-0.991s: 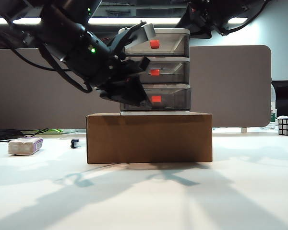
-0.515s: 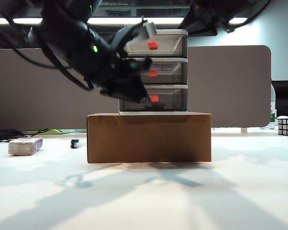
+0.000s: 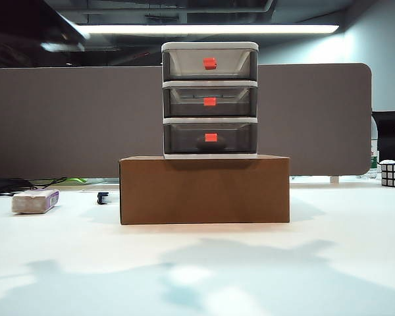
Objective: Open the third layer of the drawer on the table, pick up the earphone case on the table and put it in, and finally close the drawer.
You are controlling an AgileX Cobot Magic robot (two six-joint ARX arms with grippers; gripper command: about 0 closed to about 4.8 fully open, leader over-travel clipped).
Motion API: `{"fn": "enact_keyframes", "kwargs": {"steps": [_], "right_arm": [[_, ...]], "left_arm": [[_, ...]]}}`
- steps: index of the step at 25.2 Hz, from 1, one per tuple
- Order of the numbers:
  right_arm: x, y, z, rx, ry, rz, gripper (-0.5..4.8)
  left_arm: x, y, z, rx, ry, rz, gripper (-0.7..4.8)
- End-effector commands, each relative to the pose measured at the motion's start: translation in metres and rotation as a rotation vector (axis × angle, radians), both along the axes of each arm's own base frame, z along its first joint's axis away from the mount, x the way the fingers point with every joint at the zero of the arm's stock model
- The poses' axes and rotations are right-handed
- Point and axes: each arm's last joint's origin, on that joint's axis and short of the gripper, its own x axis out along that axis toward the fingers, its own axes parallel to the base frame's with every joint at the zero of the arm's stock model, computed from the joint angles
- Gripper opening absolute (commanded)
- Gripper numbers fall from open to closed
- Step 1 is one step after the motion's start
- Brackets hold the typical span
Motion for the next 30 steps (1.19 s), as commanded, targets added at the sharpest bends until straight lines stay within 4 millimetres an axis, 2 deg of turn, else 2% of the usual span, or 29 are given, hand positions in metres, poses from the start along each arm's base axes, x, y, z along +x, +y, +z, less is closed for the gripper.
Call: {"fn": "enact_keyframes", "kwargs": {"steps": [1, 3, 6, 11, 17, 22, 30], "right_arm": [[-0.019, -0.008, -0.027, 0.009, -0.028, -0.058, -0.05], [-0.031, -0.013, -0.057, 0.0, -0.037, -0.103, -0.05], [-0.045, -0.017, -0.084, 0.019, -0.086, -0.106, -0.05], [-0.054, -0.023, -0.116, 0.036, -0.131, -0.193, -0.06], [-0.047, -0.021, -0.155, 0.027, -0.135, -0.222, -0.06], [-0.046, -0.021, -0.159, -0.056, -0.171, -0.228, -0.05], [-0.042, -0.033, -0.159, -0.11, -0.182, -0.388, -0.05]], "left_arm": [[-0.012, 0.013, -0.019, -0.066, -0.062, 0.012, -0.05], [-0.018, 0.021, -0.041, -0.093, -0.078, 0.054, -0.06], [-0.022, 0.025, -0.06, -0.172, -0.079, 0.068, -0.06], [-0.018, 0.026, -0.069, -0.15, -0.061, 0.151, -0.06], [-0.013, 0.032, -0.069, -0.151, -0.071, 0.254, -0.06], [-0.006, 0.042, -0.069, -0.151, -0.078, 0.311, -0.06], [0.006, 0.075, -0.066, -0.15, -0.121, 0.525, -0.06]]}}
